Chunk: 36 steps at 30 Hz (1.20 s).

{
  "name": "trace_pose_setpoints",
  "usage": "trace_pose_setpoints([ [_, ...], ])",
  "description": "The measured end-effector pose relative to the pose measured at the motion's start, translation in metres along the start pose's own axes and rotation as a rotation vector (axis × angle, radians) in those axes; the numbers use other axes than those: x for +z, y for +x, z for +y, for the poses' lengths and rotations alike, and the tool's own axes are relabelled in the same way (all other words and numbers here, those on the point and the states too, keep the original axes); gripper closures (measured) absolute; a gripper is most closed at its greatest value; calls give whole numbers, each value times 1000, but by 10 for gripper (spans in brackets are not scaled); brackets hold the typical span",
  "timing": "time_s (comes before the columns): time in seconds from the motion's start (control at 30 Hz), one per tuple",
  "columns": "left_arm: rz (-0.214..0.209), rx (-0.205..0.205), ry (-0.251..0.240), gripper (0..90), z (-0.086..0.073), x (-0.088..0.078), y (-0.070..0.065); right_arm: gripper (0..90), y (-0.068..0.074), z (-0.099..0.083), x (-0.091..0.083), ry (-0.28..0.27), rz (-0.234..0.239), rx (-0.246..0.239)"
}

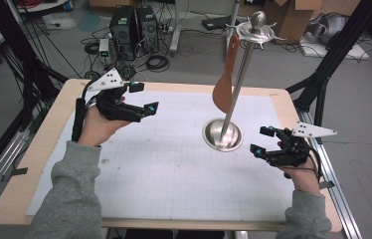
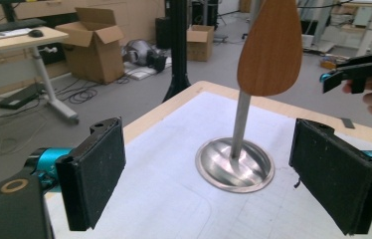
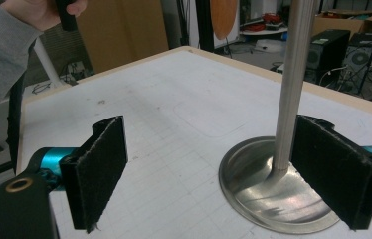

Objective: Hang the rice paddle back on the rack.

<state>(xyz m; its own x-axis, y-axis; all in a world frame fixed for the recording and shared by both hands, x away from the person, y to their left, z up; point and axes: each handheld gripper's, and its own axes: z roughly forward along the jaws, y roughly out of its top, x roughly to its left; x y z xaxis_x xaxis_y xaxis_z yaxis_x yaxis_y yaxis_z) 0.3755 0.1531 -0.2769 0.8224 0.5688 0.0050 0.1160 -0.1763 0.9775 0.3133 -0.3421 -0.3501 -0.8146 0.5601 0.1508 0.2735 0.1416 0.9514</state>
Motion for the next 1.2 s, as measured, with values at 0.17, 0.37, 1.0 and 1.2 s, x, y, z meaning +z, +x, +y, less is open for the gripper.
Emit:
trace_pose_setpoints([
  [0.17,22,-7,-5,149,-9,-11,5,139,0,2,3,0,1,-8],
  [0.37,65,-37,13,147,-21,-21,10,139,0,3,5,0,1,-5],
  [1.0,149,-72,-11,130,-61,-63,17,139,-5,8,13,-38,17,-1],
  [1.2,158,-90,-18,127,-70,-74,19,139,-5,10,16,-38,18,-6],
])
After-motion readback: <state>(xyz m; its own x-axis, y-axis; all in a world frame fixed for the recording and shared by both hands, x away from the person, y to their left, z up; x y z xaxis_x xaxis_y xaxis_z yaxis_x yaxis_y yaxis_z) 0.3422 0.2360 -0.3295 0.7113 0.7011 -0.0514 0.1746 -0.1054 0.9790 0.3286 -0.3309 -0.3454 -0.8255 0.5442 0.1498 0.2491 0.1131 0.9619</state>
